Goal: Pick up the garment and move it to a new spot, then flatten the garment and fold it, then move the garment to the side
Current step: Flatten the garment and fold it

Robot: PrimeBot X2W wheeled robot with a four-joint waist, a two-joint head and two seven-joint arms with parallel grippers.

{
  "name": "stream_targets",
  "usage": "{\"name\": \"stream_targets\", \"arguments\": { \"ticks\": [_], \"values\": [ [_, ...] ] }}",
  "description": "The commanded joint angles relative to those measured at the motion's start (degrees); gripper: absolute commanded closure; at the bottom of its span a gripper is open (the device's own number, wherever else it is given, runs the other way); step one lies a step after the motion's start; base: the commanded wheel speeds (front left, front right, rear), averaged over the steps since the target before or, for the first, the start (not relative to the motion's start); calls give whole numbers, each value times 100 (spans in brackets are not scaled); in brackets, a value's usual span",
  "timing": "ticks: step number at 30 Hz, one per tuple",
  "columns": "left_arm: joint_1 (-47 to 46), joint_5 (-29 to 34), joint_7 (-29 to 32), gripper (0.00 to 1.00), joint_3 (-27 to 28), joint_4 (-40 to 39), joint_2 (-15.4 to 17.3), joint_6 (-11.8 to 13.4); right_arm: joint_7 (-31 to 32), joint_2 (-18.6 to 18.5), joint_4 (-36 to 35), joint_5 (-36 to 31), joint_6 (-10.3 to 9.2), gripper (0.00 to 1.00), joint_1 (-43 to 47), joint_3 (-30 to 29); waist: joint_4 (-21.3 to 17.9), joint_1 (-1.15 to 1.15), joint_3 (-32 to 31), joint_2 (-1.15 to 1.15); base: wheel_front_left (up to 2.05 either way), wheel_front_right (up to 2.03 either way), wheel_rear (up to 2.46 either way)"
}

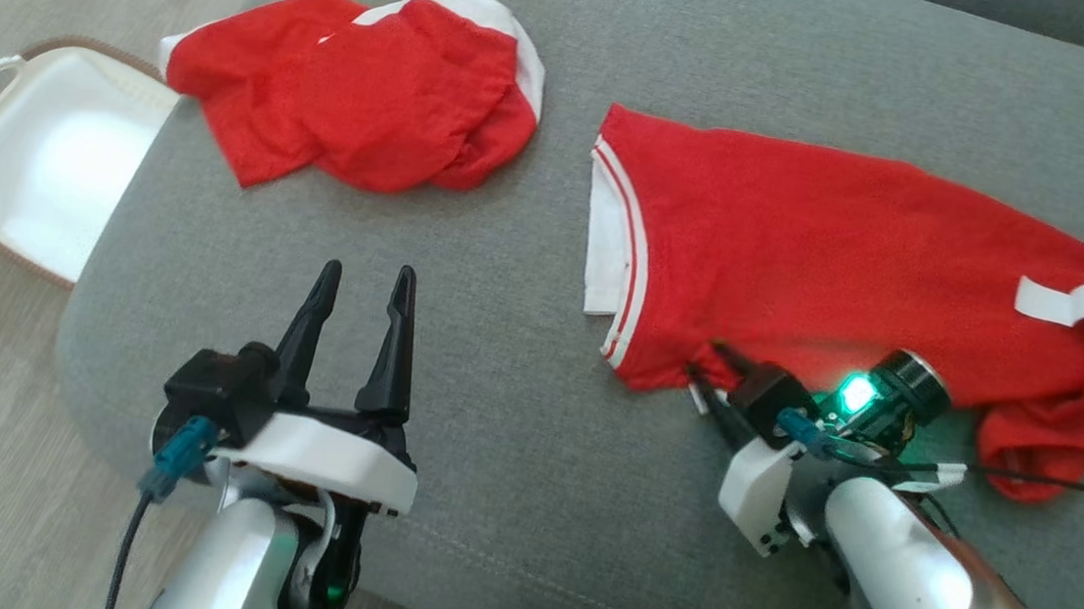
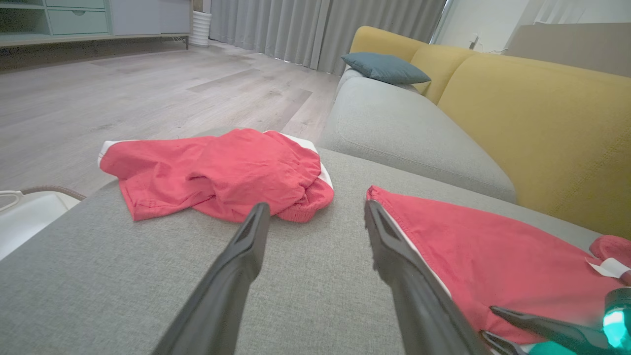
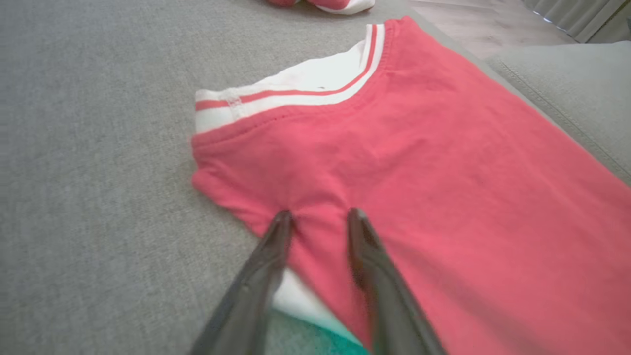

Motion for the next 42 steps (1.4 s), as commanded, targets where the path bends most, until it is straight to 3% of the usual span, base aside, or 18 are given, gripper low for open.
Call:
{"name": "stream_targets", "arguments": {
  "ticks": [1, 12, 18, 21, 26, 30, 33, 34, 35, 42],
  "values": [
    [-234, 1, -30, 0, 190, -169, 15, 17, -30, 54, -5, 54, 21, 100, -33, 67, -57, 0, -31, 0, 0, 0, 0],
    [-188, 103, -30, 0, 288, -92, 15, -32, -512, 403, -269, 299, 21, 100, -62, -89, -560, 0, -389, 0, 0, 0, 0],
    [-162, 76, -30, 0, 233, -131, 15, -19, -370, 274, -926, 437, 21, 100, -326, -360, -603, 0, -434, 0, 0, 0, 0],
    [-202, 13, -30, 0, 152, -196, 15, -12, -89, 5, -1264, 539, 21, 100, -778, -439, -501, 0, -290, 0, 0, 0, 0],
    [-352, -148, -30, 0, -67, -268, 15, 17, 441, -792, -1376, 745, 21, 100, -1945, -346, -133, 0, 109, 0, 0, 0, 0],
    [-500, -304, -30, 0, -275, -298, 15, 42, 673, -1537, -892, 893, 21, 100, -3010, -101, 263, 0, 429, 0, 0, 0, 0],
    [-581, -417, -30, 0, -385, -305, 15, 70, 714, -1882, -235, 954, 21, 100, -3788, -27, 520, 0, 606, 0, 0, 0, 0],
    [-599, -448, -30, 0, -405, -312, 15, 84, 679, -1921, -12, 938, 21, 47, -4023, -28, 579, 0, 657, 0, 0, 0, 0],
    [-617, -474, -30, 0, -419, -317, 15, 98, 674, -1921, 233, 963, 21, 0, -4209, -14, 627, 0, 695, 0, 0, 0, 0],
    [-681, -521, -30, 0, -405, -341, 15, 169, 513, -1697, 1545, 968, 21, 0, -4870, 177, 624, 0, 740, 0, 0, 0, 0]
  ]
}}
